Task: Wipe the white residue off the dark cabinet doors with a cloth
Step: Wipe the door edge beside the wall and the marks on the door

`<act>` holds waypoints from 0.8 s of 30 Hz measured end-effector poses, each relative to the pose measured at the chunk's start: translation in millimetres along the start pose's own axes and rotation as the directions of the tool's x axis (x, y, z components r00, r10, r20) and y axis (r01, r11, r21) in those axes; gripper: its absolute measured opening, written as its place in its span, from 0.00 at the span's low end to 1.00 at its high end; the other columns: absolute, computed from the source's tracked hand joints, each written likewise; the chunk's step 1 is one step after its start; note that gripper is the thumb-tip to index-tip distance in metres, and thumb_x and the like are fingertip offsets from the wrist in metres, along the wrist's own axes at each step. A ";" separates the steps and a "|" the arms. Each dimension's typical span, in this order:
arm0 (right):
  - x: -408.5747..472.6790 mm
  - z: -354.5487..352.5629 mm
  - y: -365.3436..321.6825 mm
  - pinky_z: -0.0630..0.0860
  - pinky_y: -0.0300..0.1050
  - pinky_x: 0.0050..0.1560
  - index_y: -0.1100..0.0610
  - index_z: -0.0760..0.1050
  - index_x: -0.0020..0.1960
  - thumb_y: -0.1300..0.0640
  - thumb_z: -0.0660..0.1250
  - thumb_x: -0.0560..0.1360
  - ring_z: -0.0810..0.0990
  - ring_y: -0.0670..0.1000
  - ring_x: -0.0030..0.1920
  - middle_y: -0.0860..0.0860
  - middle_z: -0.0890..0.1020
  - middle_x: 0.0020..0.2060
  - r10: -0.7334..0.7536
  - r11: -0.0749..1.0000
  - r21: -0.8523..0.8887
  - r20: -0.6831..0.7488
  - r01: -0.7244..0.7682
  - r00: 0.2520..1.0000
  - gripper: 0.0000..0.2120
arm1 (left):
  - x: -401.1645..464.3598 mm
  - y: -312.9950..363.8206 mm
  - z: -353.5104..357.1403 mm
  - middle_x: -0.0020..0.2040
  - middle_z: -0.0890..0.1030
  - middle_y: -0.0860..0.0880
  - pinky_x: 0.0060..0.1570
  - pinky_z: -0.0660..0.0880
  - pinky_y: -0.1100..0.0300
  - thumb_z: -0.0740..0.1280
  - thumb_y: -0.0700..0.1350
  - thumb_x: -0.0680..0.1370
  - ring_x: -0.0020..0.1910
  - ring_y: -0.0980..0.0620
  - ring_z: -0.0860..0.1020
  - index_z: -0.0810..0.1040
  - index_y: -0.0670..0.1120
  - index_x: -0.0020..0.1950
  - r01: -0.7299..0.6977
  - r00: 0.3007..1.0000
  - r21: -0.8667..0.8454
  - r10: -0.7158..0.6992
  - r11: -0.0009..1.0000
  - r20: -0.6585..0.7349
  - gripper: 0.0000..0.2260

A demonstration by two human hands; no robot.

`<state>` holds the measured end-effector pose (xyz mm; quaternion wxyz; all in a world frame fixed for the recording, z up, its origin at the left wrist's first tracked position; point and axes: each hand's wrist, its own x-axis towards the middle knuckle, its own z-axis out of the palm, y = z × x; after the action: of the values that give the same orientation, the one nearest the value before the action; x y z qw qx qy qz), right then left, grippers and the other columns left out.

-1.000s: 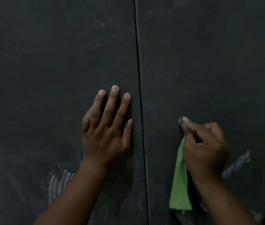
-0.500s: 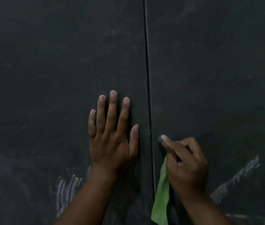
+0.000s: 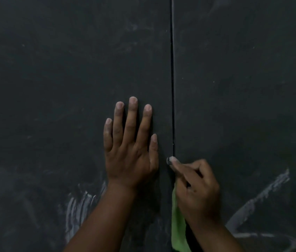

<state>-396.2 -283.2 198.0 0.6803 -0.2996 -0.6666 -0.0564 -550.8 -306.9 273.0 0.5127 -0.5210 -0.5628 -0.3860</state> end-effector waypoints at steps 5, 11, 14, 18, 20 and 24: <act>47.8 8.6 -19.7 0.68 0.45 0.30 0.51 0.87 0.53 0.56 0.73 0.79 0.70 0.47 0.33 0.46 0.71 0.37 0.003 1.000 -0.021 -0.121 -0.006 0.993 0.05 | -1.4 -0.4 0.6 0.85 0.56 0.44 0.80 0.53 0.41 0.58 0.54 0.84 0.84 0.42 0.51 0.59 0.48 0.84 -0.002 1.000 -0.013 0.002 1.000 -0.007 0.28; 42.0 17.3 -20.8 0.64 0.38 0.32 0.55 0.86 0.52 0.56 0.72 0.81 0.68 0.46 0.33 0.46 0.69 0.37 0.025 0.999 -0.018 -0.192 -0.029 0.981 0.05 | -4.4 -1.7 1.6 0.85 0.56 0.44 0.81 0.53 0.41 0.58 0.54 0.84 0.84 0.43 0.52 0.60 0.49 0.84 -0.011 1.000 -0.020 0.010 1.000 -0.022 0.29; -4.3 14.4 -10.7 0.67 0.39 0.32 0.55 0.87 0.52 0.58 0.75 0.78 0.69 0.46 0.32 0.45 0.69 0.36 0.109 0.994 0.040 -0.129 -0.105 0.986 0.04 | -5.3 -1.8 3.3 0.85 0.56 0.44 0.81 0.52 0.41 0.58 0.54 0.84 0.84 0.43 0.51 0.59 0.49 0.85 -0.010 1.000 -0.029 0.009 1.000 -0.024 0.29; -13.5 16.2 -11.8 0.68 0.43 0.29 0.55 0.87 0.50 0.57 0.76 0.77 0.69 0.46 0.31 0.45 0.69 0.35 0.159 0.987 0.055 -0.126 -0.153 0.979 0.03 | -5.5 -2.2 5.6 0.85 0.56 0.45 0.81 0.51 0.42 0.58 0.54 0.84 0.84 0.43 0.51 0.59 0.49 0.85 -0.006 1.000 -0.025 0.005 1.000 -0.029 0.29; 6.7 17.2 -16.2 0.66 0.42 0.31 0.55 0.87 0.51 0.57 0.75 0.77 0.68 0.47 0.31 0.46 0.68 0.35 0.129 0.991 0.048 -0.159 -0.123 0.979 0.04 | -5.8 -2.5 5.8 0.85 0.55 0.44 0.81 0.51 0.42 0.58 0.54 0.84 0.85 0.43 0.51 0.58 0.49 0.85 -0.009 1.000 -0.020 0.008 1.000 -0.026 0.29; 48.1 21.6 -24.5 0.65 0.37 0.33 0.54 0.87 0.52 0.58 0.75 0.78 0.69 0.47 0.32 0.47 0.70 0.36 0.066 0.998 0.007 -0.227 -0.066 0.972 0.04 | -5.7 -2.0 5.6 0.85 0.56 0.44 0.81 0.51 0.43 0.57 0.54 0.84 0.84 0.43 0.51 0.59 0.50 0.85 -0.003 0.999 -0.014 0.003 1.000 -0.034 0.29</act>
<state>-421.7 -277.3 249.9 0.7535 -0.3134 -0.5739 -0.0679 -554.1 -302.8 266.7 0.5190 -0.5189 -0.5504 -0.3981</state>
